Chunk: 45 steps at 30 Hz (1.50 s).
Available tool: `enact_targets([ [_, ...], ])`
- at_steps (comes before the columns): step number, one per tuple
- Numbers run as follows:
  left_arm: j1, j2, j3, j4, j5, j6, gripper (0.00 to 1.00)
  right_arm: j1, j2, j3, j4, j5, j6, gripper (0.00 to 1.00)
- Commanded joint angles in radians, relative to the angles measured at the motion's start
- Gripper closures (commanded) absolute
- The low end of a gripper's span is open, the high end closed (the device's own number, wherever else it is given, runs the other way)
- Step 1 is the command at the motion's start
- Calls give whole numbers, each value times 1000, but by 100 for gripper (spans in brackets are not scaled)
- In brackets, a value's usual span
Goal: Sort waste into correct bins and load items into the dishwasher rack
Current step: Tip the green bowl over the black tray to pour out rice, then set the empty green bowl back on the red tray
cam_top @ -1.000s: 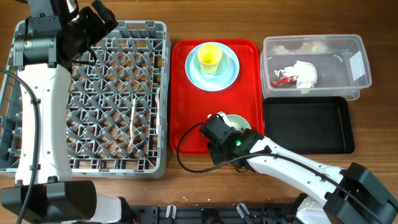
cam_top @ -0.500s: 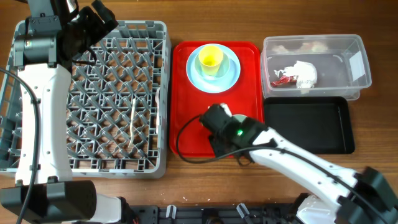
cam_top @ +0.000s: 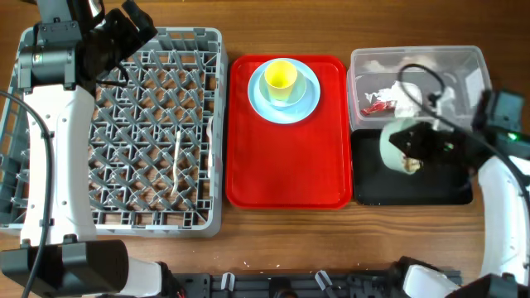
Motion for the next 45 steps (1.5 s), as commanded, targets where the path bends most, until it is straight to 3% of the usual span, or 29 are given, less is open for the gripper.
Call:
enact_targets([
  [1,5,-1,-2,2,-2,5,0,-151,45,-125,72,-356,-130,96],
  [5,5,-1,-2,2,-2,5,0,-288,116,-234,90,-634,-233,96],
  [11,5,-1,-2,3,-2,5,0,-490,131,-268,90,-843,-227,96],
  [15,5,-1,-2,2,-2,5,0,-509,131,-316,90,-891,-192,96],
  [18,5,-1,-2,3,-2,5,0,-509,131,-317,226,-893,53,96],
  [20,5,-1,-2,2,-3,5,0,-509,130,-317,157,-893,25,96],
  [22,5,-1,-2,2,-3,5,0,-509,130,-317,221,-893,124,96],
  [28,5,-1,-2,2,-2,5,0,-506,114,-317,90,-892,58,96],
  [34,5,-1,-2,2,-3,5,0,-501,95,-278,78,-730,91,96],
  [37,5,-1,-2,3,-3,5,0,-446,13,-124,5,-470,130,96],
  [41,5,-1,-2,2,-3,5,0,-189,-108,161,-100,65,280,96],
  [45,5,-1,-2,2,-3,5,0,304,-146,243,-109,320,377,96],
])
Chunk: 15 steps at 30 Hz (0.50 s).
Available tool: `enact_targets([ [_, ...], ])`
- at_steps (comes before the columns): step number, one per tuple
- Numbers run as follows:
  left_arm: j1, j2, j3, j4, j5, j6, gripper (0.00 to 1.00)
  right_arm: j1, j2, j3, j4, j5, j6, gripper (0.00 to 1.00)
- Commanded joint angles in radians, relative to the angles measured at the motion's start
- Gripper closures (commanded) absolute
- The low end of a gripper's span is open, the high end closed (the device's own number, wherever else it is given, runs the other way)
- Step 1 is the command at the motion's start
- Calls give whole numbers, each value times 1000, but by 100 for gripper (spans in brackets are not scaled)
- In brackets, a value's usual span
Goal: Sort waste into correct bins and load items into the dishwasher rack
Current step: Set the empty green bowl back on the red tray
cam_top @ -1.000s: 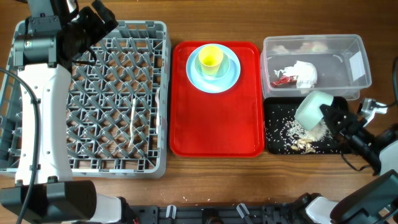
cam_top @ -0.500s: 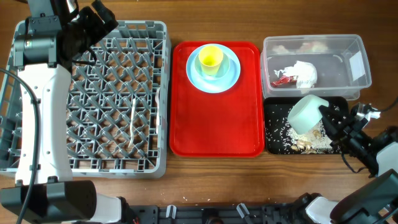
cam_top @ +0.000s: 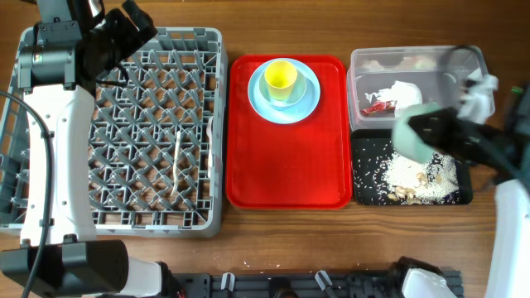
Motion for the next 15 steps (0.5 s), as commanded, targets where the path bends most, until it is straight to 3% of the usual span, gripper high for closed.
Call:
enact_targets([
  [1,5,-1,-2,3,-3,5,0,396,12,20,8,371,129,96],
  [4,5,-1,-2,3,-2,5,0,785,128,10,86,514,187,96],
  [6,5,-1,-2,3,-2,5,0,939,274,10,95,678,285,95],
  [9,5,-1,-2,3,-2,5,0,993,473,10,131,684,297,96],
  [13,5,-1,-2,3,-3,5,0,993,581,10,123,620,296,94],
  [15,5,-1,-2,3,-3,5,0,993,584,10,103,620,297,84],
])
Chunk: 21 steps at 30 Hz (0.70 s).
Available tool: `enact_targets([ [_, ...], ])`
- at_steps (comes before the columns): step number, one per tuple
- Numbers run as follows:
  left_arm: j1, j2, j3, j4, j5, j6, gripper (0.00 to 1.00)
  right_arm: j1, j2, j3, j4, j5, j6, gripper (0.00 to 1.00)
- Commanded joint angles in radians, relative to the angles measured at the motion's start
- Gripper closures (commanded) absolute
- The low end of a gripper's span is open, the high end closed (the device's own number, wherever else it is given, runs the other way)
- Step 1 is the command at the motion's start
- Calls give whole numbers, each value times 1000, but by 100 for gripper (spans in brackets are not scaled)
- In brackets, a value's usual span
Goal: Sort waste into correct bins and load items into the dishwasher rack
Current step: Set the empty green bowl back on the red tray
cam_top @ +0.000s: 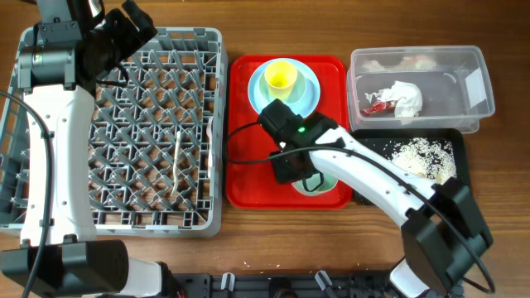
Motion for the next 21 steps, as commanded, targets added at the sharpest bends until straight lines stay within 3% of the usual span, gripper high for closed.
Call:
enact_targets([
  [1,5,-1,-2,2,-2,5,0,4,10,3,-35,-10,14,78],
  [4,5,-1,-2,2,-2,5,0,4,10,3,-91,-27,18,63],
  [9,5,-1,-2,2,-2,5,0,-15,-114,36,-149,-27,-18,60],
  [13,5,-1,-2,2,-2,5,0,-114,-328,92,-49,-8,-55,50],
  [16,5,-1,-2,2,-2,5,0,-153,-375,92,4,-8,-64,39],
  [21,5,-1,-2,2,-2,5,0,-154,-353,85,38,-9,-63,38],
])
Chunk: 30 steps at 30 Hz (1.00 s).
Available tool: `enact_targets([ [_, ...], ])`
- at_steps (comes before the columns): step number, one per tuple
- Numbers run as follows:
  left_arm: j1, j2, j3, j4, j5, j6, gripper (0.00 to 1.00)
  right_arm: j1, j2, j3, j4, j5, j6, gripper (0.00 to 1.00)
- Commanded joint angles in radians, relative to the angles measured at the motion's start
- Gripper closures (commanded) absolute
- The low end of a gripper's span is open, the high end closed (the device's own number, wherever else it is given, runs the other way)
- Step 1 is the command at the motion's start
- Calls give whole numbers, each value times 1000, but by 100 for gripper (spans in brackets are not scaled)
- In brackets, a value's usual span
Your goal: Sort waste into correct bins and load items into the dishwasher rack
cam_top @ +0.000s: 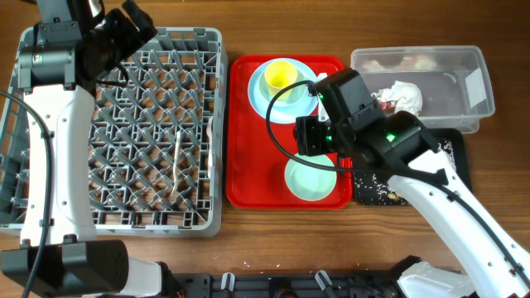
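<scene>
A pale green bowl [310, 180] sits upright and empty on the near right part of the red tray [257, 157]. My right gripper [312, 137] hovers just beyond it with nothing in its fingers; it looks open. At the tray's far end a yellow cup [280, 76] stands on a light blue plate [267, 98]. The grey dishwasher rack [149, 124] lies to the left with a white stick [176, 161] in it. Over the rack's far left corner my left gripper [137, 25] is open and empty.
A clear bin [472, 83] at the back right holds crumpled white paper [406, 95] and a red wrapper. In front of it a black bin [454, 161] holds spilled rice, mostly hidden under my right arm. Bare wooden table surrounds everything.
My right gripper has let go of the green bowl, which now rests uncovered on the tray's near right corner. The gripper has moved back toward the tray's middle. The left arm is unchanged.
My right gripper first held the green bowl tipped over the black bin. Rice and scraps then lay in that bin with the bowl still above it. The bowl was then down on the red tray, and now stands there released.
</scene>
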Motion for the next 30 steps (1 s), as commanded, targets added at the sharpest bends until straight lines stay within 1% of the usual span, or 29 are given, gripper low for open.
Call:
enact_targets([
  [1,5,-1,-2,2,-2,5,0,-4,19,5,26,8,-5,34],
  [2,5,-1,-2,2,-2,5,0,-4,19,5,27,0,24,27],
  [4,5,-1,-2,2,-2,5,0,-4,19,5,29,-1,19,25],
  [6,5,-1,-2,2,-2,5,0,-4,19,5,39,19,16,19],
  [8,5,-1,-2,2,-2,5,0,-4,19,5,39,25,16,15],
  [11,5,-1,-2,2,-2,5,0,-4,19,4,34,25,16,14],
  [15,5,-1,-2,2,-2,5,0,-4,19,4,29,25,16,7],
  [18,5,-1,-2,2,-2,5,0,-4,19,4,-19,26,16,5],
  [22,5,-1,-2,2,-2,5,0,-4,19,4,-22,55,16,0],
  [24,5,-1,-2,2,-2,5,0,-4,19,4,-22,55,-51,0],
  [26,5,-1,-2,2,-2,5,0,-5,19,4,-11,54,-87,3],
  [29,5,-1,-2,2,-2,5,0,-56,19,17,26,5,-89,13],
  [30,5,-1,-2,2,-2,5,0,-82,22,17,51,-26,-119,13],
])
